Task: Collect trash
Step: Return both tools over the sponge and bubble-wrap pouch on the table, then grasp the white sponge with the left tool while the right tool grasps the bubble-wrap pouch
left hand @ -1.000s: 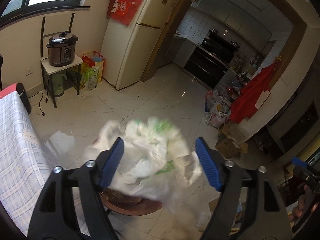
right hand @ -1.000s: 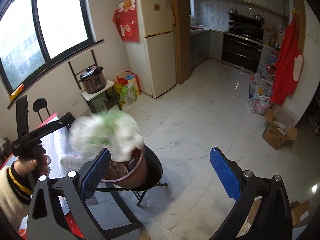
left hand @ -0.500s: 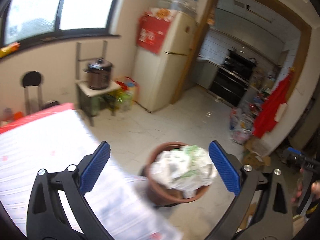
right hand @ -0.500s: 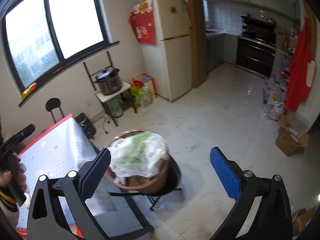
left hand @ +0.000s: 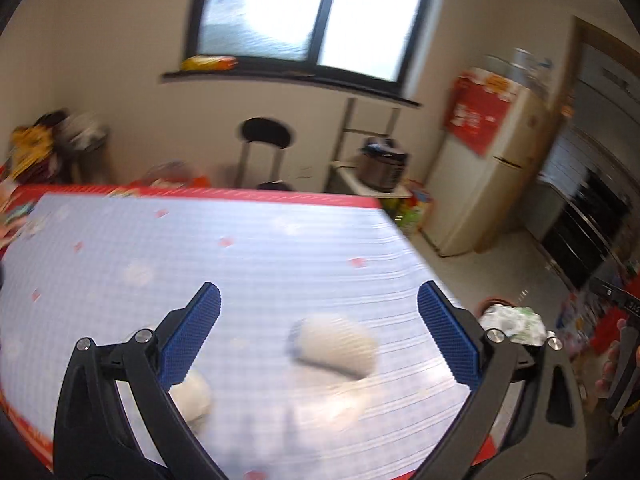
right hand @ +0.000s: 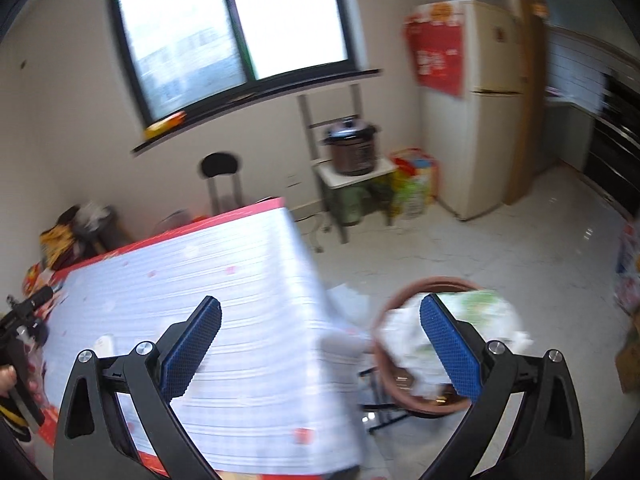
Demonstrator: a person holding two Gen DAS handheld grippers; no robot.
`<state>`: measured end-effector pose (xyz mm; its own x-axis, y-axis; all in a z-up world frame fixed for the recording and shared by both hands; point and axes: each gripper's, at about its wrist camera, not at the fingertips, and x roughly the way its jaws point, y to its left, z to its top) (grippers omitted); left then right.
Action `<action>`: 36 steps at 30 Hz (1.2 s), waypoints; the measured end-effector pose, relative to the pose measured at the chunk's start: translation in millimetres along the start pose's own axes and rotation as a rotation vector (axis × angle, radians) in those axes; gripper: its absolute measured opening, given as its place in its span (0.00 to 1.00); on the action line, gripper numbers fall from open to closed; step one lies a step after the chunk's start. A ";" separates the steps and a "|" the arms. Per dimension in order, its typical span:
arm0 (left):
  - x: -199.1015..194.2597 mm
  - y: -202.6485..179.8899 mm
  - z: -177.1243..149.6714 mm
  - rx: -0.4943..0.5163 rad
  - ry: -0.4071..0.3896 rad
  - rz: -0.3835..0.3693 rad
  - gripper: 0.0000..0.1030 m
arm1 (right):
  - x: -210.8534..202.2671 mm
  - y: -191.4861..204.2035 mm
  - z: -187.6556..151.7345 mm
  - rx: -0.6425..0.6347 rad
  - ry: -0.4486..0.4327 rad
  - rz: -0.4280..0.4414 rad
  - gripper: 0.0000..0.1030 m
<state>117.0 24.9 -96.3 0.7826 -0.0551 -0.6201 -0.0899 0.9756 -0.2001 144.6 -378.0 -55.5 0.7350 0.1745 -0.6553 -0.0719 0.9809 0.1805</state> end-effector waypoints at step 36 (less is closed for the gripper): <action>165.0 191.3 -103.5 -0.381 0.413 0.247 0.94 | 141.2 259.1 -71.4 -0.178 0.315 0.042 0.95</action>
<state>165.2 180.5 -315.5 0.4142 0.0109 -0.9101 -0.5116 0.8298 -0.2229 181.6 -93.0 -153.7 0.4872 0.2052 -0.8488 -0.2345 0.9671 0.0992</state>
